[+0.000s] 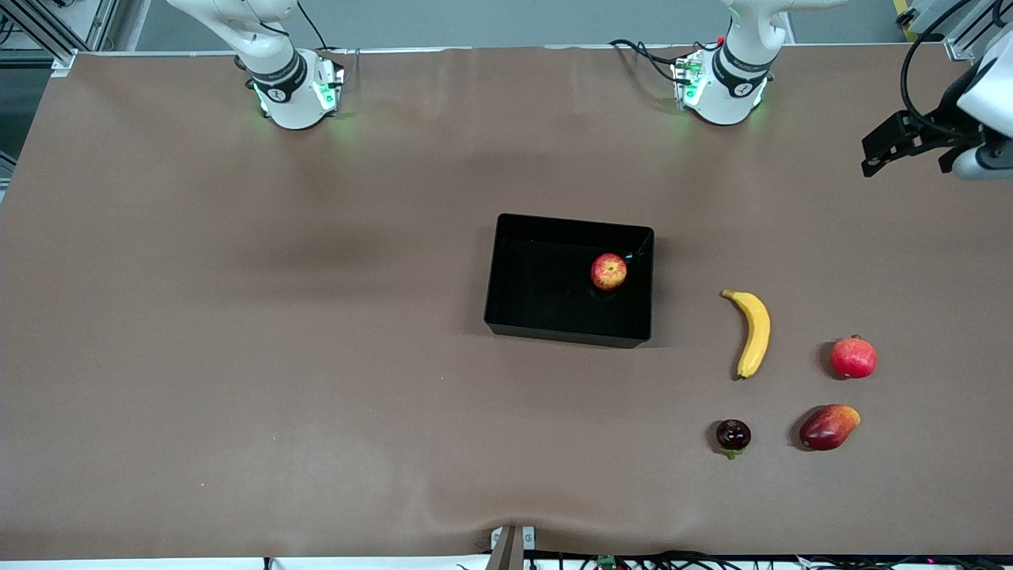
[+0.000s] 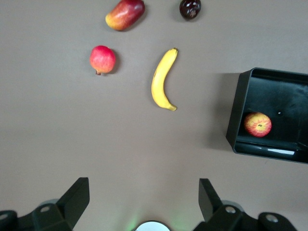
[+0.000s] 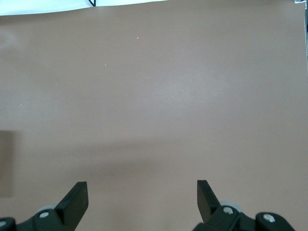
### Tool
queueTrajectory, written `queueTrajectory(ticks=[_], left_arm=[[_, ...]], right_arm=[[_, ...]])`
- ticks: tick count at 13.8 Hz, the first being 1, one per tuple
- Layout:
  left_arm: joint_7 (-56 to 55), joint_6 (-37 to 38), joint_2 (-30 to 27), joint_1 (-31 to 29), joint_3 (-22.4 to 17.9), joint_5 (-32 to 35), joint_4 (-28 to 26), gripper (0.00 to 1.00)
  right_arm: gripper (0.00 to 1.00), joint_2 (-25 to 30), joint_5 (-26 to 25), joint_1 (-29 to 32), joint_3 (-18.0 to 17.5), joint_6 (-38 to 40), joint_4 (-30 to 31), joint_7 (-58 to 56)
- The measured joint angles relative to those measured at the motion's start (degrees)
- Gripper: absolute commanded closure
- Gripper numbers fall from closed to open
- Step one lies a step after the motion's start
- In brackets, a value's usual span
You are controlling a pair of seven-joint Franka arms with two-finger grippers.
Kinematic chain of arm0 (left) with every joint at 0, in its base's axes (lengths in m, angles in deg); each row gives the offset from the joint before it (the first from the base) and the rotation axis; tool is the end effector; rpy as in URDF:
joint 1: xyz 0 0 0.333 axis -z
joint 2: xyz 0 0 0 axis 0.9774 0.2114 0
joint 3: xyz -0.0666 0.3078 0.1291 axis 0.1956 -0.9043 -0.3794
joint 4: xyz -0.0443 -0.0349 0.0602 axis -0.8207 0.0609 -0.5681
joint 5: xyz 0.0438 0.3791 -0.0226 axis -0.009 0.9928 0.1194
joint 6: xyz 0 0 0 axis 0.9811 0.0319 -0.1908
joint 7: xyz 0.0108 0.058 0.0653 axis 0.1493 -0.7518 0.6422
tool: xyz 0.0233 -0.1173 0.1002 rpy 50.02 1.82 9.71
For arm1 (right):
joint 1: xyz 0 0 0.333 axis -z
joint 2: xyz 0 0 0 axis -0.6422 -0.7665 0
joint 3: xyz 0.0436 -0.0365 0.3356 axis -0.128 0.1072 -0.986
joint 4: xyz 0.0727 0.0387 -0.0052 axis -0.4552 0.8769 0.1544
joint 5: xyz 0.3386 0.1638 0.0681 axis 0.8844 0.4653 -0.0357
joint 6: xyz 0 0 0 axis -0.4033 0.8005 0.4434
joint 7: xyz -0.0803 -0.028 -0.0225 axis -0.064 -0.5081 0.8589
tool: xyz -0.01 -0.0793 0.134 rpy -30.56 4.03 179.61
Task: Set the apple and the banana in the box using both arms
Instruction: 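Reach the left gripper down to the yellow banana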
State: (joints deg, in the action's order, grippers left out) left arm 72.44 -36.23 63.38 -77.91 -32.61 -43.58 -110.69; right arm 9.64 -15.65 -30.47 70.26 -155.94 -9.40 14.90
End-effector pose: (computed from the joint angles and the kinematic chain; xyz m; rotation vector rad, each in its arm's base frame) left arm 0.5032 -0.0404 0.6183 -3.0869 -0.0152 0.0786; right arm 0.5256 -0.1071 0.6797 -3.1212 0.1253 -0.1659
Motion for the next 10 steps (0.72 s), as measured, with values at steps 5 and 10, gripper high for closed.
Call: queueTrajectory(ticks=[5,10], left_arm=[[-0.1,-7.6,7.1,-0.1,-0.1,0.0,-3.1,0.0],[-0.2,-32.0,10.0,0.0,-0.1,0.0,-19.6,0.0]], right_arm=[[0.0,0.0,0.0,0.6,0.3,0.0,-0.2,0.2],[0.0,0.0,0.0,0.7,-0.2,0.1,-0.3,0.2]])
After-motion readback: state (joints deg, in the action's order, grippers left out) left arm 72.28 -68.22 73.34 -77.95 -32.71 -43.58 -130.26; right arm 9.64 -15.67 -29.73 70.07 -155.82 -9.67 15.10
